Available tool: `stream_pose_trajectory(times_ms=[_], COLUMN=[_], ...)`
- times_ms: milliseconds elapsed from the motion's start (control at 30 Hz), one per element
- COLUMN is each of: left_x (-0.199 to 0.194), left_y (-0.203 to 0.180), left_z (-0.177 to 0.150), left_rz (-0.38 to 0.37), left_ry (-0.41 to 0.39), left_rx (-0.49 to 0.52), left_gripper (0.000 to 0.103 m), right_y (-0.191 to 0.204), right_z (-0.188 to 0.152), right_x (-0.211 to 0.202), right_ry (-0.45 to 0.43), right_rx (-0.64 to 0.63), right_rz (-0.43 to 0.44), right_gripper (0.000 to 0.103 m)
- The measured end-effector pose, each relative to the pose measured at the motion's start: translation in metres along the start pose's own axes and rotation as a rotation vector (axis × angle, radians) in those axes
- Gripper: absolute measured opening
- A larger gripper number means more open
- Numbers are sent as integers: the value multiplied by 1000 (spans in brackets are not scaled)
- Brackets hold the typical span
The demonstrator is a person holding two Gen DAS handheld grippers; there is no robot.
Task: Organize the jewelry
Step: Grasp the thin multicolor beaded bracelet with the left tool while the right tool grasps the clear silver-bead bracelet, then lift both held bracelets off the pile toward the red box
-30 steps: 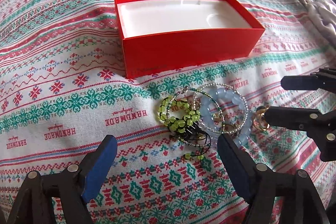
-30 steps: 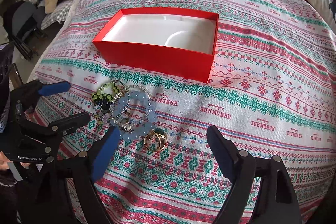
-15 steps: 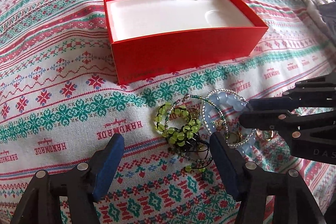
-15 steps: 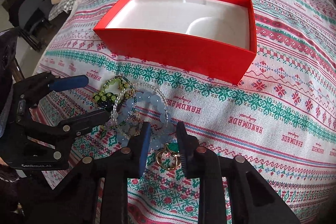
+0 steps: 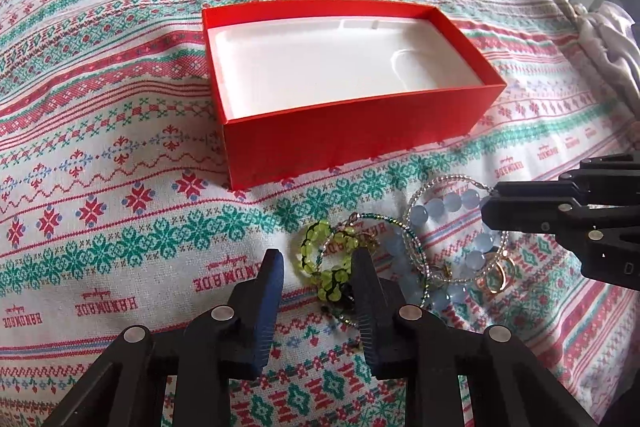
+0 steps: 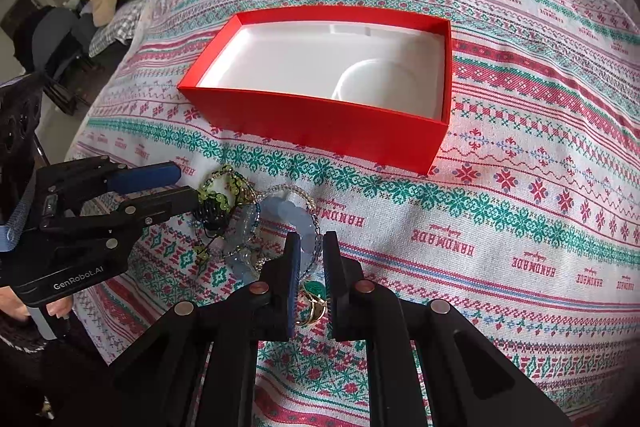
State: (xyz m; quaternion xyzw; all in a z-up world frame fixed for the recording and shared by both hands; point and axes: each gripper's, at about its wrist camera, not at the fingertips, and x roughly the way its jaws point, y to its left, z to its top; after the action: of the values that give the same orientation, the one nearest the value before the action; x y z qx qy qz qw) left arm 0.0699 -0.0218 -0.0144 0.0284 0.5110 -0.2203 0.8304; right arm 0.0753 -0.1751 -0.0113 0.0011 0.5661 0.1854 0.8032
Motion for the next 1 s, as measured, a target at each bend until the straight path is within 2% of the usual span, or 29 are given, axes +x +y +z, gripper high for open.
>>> stream_pose_trajectory(times_ms=[133,267,367,567,667,833,1000], left_x=[12,31,36,30,21,3,-9], left_y=[-11,-14,-17,-22,-18,-7,3], left_z=[10,14,15,16,17,18,12], left_rz=[4,41,57,68,42,10,44], left_ry=[30,73,78,51,31,-6,-25], left_rx=[33,37,37,41,9,-47,-70], left_gripper=[28,27,12,0,0,0,0], right_y=[-9,-18,-26,-48,-61,-65,-61], right_z=[2,1,-1,2,3,0,-6], right_x=[-7,-10,-13,-14,-19,-19,-6], right_ry=[-15,-24,-26,-23,-33,-21,50], right_rx=[18,32,40,100,154,182,189], right_rz=[-10,-34,-52,-68,-38,-8,3], right_gripper=[12,12,12,13,16,28,29])
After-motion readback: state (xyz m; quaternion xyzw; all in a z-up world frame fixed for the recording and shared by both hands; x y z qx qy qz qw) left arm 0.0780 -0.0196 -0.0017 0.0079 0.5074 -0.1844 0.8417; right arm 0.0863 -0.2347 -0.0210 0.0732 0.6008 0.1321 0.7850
